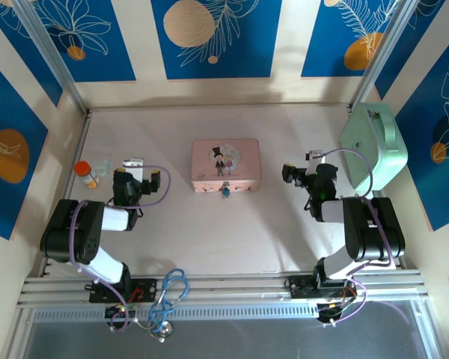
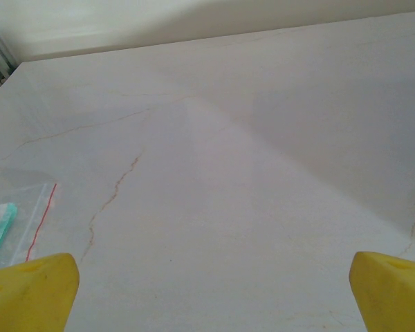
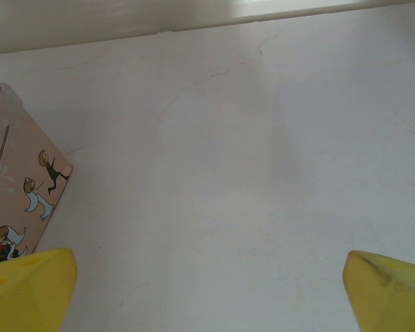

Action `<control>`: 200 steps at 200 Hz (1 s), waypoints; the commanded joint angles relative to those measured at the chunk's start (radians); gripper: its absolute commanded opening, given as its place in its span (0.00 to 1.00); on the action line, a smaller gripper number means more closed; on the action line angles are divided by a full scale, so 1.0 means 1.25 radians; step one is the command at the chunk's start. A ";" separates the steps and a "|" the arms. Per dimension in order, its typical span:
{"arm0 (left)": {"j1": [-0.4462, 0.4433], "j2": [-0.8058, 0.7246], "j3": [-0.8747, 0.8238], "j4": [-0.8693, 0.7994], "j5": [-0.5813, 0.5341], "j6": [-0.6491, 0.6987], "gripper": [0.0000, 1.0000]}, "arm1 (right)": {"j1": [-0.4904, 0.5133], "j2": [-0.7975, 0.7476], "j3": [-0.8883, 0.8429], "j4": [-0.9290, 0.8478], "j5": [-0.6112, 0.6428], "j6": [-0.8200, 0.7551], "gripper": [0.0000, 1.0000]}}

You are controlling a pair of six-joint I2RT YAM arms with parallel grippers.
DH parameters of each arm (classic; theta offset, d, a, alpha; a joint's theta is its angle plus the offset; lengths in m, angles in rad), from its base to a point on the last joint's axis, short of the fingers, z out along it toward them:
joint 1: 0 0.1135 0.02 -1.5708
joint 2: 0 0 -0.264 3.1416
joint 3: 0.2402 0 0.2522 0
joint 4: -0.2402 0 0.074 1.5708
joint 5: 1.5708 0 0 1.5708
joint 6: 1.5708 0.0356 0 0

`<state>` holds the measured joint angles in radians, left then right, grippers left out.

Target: Unlock the padlock with the key

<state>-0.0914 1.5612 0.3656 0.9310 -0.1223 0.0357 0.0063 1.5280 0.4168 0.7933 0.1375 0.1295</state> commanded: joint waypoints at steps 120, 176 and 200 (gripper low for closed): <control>0.009 -0.070 0.067 -0.152 -0.015 -0.001 0.99 | 0.055 -0.089 0.058 -0.141 0.151 -0.021 0.99; -0.003 -0.318 0.467 -0.840 -0.084 -0.368 0.82 | 0.034 -0.304 0.364 -0.928 0.065 0.575 0.98; -0.130 -0.324 0.499 -0.975 -0.013 -0.420 0.76 | 0.141 -0.313 0.419 -1.069 0.124 0.583 0.96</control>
<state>-0.1177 1.1492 0.9825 0.0853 -0.2356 -0.3168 0.0666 1.0897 0.9268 -0.1593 0.2779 0.6819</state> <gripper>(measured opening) 0.774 0.961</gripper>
